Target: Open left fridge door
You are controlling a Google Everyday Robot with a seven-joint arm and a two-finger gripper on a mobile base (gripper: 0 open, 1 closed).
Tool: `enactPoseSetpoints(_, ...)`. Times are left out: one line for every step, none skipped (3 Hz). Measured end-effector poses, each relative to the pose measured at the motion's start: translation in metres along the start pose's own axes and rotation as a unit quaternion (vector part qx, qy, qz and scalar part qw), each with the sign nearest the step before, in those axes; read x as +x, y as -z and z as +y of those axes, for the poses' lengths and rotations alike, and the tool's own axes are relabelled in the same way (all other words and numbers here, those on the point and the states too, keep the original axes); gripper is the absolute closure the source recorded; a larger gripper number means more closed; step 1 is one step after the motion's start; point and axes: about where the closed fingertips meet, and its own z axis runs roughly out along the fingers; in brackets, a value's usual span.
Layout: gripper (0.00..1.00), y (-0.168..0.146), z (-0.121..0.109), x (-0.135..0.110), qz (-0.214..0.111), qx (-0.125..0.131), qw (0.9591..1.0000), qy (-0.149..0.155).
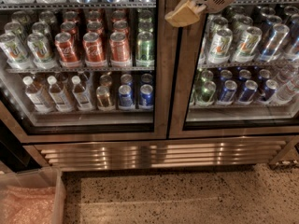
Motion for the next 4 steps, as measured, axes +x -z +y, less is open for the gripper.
enactPoseSetpoints(1.00,-0.002,-0.001,0.001,-0.001,-0.004,1.0000,0.000)
enactPoseSetpoints(1.00,-0.001,0.000,0.001,-0.003,-0.010,0.9999,0.001)
enactPoseSetpoints(1.00,0.003,0.001,0.001,-0.005,-0.011,0.9999,0.003)
enactPoseSetpoints(1.00,0.011,0.001,-0.002,-0.005,-0.011,0.9999,0.003)
